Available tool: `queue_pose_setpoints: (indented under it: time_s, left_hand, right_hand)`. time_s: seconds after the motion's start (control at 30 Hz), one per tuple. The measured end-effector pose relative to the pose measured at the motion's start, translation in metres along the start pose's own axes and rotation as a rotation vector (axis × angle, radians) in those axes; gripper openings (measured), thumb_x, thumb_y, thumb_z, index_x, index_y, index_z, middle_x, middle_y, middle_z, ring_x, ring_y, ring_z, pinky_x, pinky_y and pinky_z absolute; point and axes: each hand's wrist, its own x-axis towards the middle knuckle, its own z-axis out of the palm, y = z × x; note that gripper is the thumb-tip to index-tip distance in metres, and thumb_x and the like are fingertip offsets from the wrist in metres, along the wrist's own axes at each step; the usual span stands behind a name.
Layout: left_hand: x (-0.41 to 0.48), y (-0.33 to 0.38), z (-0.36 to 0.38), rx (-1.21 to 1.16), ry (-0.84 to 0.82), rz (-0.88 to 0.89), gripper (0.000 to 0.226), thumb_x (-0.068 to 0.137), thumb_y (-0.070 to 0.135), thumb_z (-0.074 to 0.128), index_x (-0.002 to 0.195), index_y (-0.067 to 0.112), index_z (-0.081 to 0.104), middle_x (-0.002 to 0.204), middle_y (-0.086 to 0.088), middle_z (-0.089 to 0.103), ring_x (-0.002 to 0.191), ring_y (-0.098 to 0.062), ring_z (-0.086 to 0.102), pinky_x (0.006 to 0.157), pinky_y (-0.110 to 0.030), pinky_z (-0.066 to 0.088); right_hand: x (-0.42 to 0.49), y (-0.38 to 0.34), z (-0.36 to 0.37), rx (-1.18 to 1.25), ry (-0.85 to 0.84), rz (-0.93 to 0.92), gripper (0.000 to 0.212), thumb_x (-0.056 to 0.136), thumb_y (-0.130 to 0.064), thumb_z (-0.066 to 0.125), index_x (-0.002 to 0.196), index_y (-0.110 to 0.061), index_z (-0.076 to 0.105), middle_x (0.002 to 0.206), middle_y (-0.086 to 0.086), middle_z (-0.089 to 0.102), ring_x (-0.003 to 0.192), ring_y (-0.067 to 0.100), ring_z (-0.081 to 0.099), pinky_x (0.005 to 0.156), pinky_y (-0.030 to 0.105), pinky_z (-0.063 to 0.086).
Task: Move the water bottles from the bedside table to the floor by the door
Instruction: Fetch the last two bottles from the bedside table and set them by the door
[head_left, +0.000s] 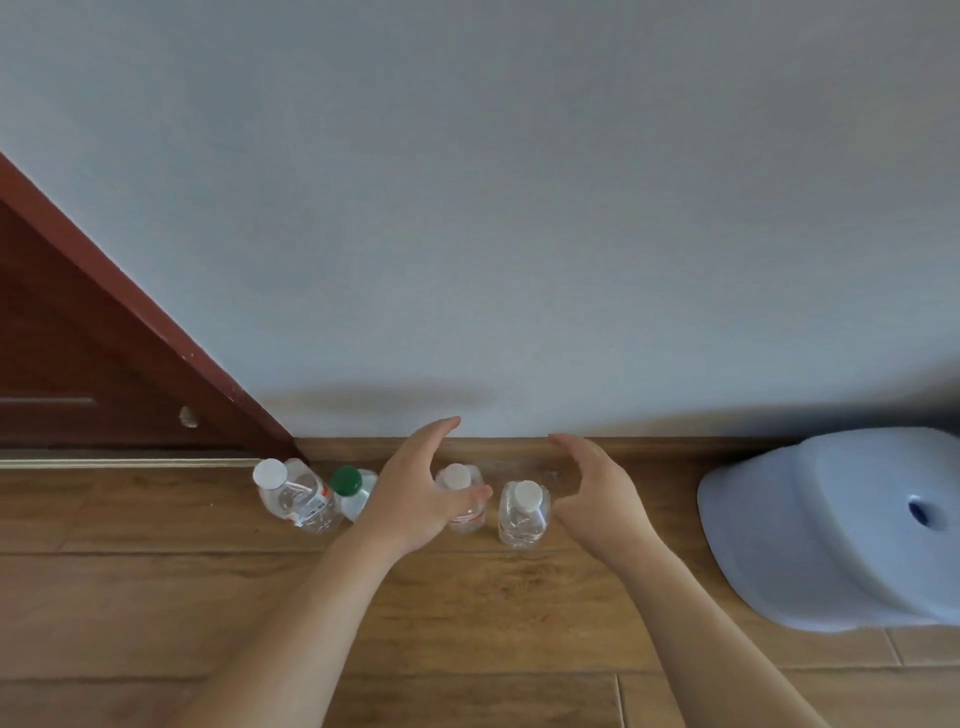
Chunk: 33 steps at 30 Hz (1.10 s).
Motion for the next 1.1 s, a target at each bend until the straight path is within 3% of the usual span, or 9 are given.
queue_pose_setpoints:
  time_s: [0.1, 0.2, 0.33, 0.53, 0.77, 1.1]
  left_hand:
    - [-0.014, 0.028, -0.025, 0.037, -0.013, 0.000, 0.078, 0.084, 0.053, 0.071, 0.149, 0.040, 0.031, 0.157, 0.017, 0.029, 0.144, -0.008, 0.027, 0.113, -0.032, 0.027]
    - [-0.036, 0.062, -0.058, 0.060, -0.027, -0.002, 0.061, 0.096, 0.051, 0.053, 0.151, 0.039, 0.029, 0.159, 0.017, 0.025, 0.146, -0.007, 0.024, 0.118, -0.037, 0.029]
    - [-0.073, 0.120, -0.115, 0.150, -0.027, -0.016, 0.050, 0.105, 0.044, 0.034, 0.153, 0.032, 0.029, 0.161, 0.013, 0.024, 0.148, -0.008, 0.019, 0.118, -0.030, 0.020]
    - [-0.129, 0.244, -0.231, 0.391, 0.001, 0.025, 0.051, 0.106, 0.044, 0.026, 0.155, 0.029, 0.025, 0.164, 0.007, 0.018, 0.151, -0.013, 0.013, 0.123, -0.035, 0.013]
    - [-0.186, 0.394, -0.364, 0.496, 0.062, 0.101, 0.050, 0.107, 0.037, 0.023, 0.153, 0.021, 0.032, 0.162, -0.001, 0.024, 0.151, -0.018, 0.015, 0.122, -0.039, 0.010]
    - [-0.244, 0.538, -0.454, 0.591, 0.091, 0.104, 0.053, 0.107, 0.039, 0.023, 0.157, 0.021, 0.022, 0.165, -0.001, 0.012, 0.152, -0.019, 0.006, 0.123, -0.041, 0.007]
  right_hand:
    - [-0.019, -0.030, -0.026, -0.014, -0.005, -0.001, 0.076, 0.075, -0.002, 0.056, 0.144, -0.029, 0.042, 0.145, -0.013, 0.044, 0.122, 0.009, 0.047, 0.098, 0.027, 0.046]
    - [-0.041, -0.065, -0.055, -0.077, 0.019, -0.020, 0.066, 0.085, -0.014, 0.058, 0.146, -0.032, 0.039, 0.149, -0.016, 0.040, 0.133, 0.008, 0.040, 0.099, 0.022, 0.038]
    - [-0.081, -0.129, -0.103, -0.126, 0.021, -0.037, 0.053, 0.095, -0.032, 0.052, 0.146, -0.032, 0.037, 0.152, -0.015, 0.036, 0.139, 0.007, 0.032, 0.101, 0.022, 0.031]
    - [-0.146, -0.248, -0.191, -0.231, -0.006, -0.086, 0.050, 0.102, -0.040, 0.040, 0.150, -0.026, 0.034, 0.156, -0.010, 0.032, 0.144, 0.009, 0.024, 0.116, 0.028, 0.022]
    - [-0.215, -0.384, -0.312, -0.340, 0.047, -0.175, 0.050, 0.102, -0.040, 0.037, 0.148, -0.021, 0.037, 0.153, -0.005, 0.038, 0.142, 0.013, 0.030, 0.116, 0.031, 0.025]
    - [-0.280, -0.497, -0.435, -0.433, 0.129, -0.273, 0.053, 0.103, -0.041, 0.032, 0.149, -0.016, 0.034, 0.152, -0.002, 0.038, 0.142, 0.018, 0.029, 0.117, 0.037, 0.023]
